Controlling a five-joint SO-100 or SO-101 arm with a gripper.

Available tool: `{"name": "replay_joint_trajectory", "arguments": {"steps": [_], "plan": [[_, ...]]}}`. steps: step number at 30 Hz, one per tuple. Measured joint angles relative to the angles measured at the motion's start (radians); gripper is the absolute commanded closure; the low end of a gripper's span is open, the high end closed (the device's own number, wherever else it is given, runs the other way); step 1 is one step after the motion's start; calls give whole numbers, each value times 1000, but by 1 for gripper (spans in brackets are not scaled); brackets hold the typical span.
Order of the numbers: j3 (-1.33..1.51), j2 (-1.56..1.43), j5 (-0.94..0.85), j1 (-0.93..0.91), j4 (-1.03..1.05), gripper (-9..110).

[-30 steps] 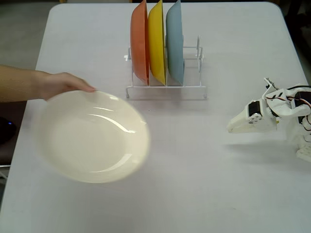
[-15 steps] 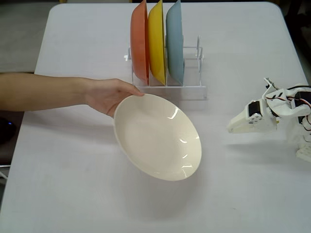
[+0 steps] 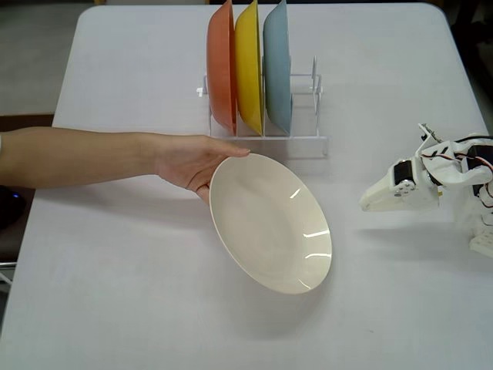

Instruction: Can you put the plate away?

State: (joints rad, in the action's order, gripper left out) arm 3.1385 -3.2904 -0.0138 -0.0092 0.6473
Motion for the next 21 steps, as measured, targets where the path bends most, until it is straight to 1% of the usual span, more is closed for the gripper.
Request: {"name": "replay_joint_trajectory", "arguments": {"steps": [3,7,11,14,18,21], "plan": [[0,0,0,0,3,102],[-6,0,11,0,57,102],[-140,8,-14,0,158,102],[-276,107,-37,0,175,102],[-500,314,-80,0,175,102],[-652,503,-81,18,124,102]]}}
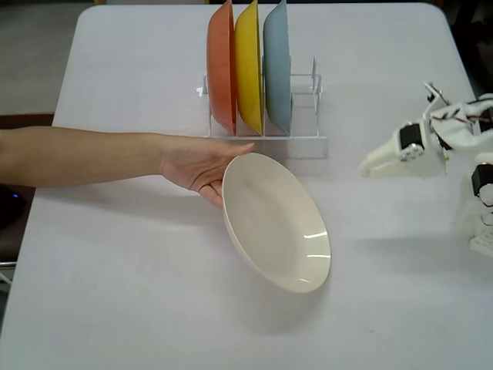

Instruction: Can you put the plate away?

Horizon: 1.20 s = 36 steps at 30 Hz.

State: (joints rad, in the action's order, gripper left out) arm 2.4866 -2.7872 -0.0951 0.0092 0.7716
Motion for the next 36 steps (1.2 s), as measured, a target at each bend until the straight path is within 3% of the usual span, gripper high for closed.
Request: {"name": "replay_joint_trajectory", "arguments": {"steps": [6,17,25,36], "plan": [[-170,238,25,84,-123,102],[-588,692,-67,120,-143,101],[-805,946,-89,132,-143,65],[-1022,1114,-137,167,-135,62]]}}
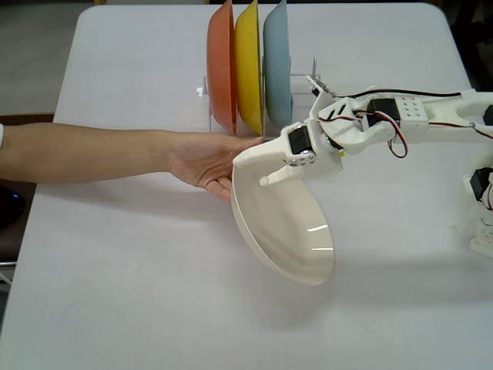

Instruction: Can you put the plate away?

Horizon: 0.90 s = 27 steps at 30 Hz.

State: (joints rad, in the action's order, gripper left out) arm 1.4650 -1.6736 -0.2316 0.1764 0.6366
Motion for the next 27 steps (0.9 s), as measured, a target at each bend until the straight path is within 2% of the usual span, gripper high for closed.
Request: {"name": "replay_joint_trajectory", "arguments": {"steps": [17,21,27], "plan": [[-218,232,101,26,51,62],[-259,262,129,26,60,68],[-301,273,166,26,81,89]]}}
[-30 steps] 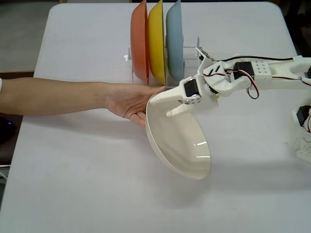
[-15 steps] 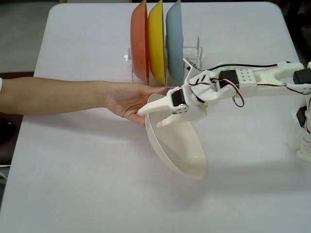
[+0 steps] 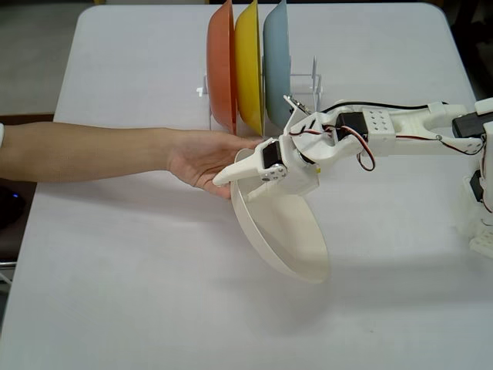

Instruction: Can you put the plate away?

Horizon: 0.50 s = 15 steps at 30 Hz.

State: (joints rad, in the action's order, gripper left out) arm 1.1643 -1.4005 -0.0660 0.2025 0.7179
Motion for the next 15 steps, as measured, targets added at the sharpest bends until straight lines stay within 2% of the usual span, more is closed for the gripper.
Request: {"name": "replay_joint_trajectory", "arguments": {"steps": [4,15], "plan": [[-21,0,26,3,8,102],[-112,-107,-84,11,186,102]]}}
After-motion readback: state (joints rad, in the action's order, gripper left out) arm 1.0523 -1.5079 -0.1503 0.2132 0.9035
